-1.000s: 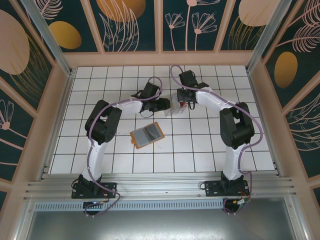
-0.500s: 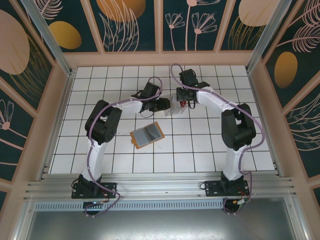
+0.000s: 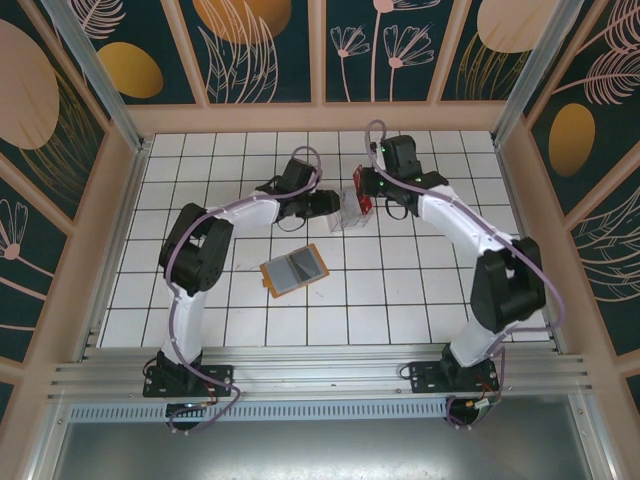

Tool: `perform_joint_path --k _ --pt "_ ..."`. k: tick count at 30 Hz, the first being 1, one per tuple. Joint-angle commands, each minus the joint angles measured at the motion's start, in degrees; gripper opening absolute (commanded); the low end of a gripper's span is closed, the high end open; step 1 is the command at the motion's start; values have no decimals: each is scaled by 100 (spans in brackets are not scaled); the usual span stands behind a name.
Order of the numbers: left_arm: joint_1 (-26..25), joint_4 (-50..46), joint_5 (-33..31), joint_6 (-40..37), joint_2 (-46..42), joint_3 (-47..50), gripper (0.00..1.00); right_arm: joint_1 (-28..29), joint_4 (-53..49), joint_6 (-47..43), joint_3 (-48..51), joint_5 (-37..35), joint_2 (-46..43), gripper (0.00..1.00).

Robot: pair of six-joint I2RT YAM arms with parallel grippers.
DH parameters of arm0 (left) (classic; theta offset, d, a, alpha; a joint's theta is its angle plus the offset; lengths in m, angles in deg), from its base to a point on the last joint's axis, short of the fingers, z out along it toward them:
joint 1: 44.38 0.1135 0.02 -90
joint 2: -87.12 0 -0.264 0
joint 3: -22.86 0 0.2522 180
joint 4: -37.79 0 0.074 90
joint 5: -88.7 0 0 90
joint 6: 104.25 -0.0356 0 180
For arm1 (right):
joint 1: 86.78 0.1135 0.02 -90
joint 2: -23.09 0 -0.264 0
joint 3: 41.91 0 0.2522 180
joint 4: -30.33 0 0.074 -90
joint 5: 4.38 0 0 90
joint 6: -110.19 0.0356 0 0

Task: Put the credit cards into the card holder

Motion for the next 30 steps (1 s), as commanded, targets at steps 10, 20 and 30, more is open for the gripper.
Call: perform_joint_path --k 10,20,30 --pt "-6 -68 -1069 11 -2695 2388 55 407 2846 1604 2538 2630 -566 8" --pt "0 -550 -1619 563 -4279 4646 49 1442 4433 2355 3128 2500 463 8" --pt "66 -253 -1632 753 -4074 5464 31 1549 4751 2361 2862 2770 1326 8"
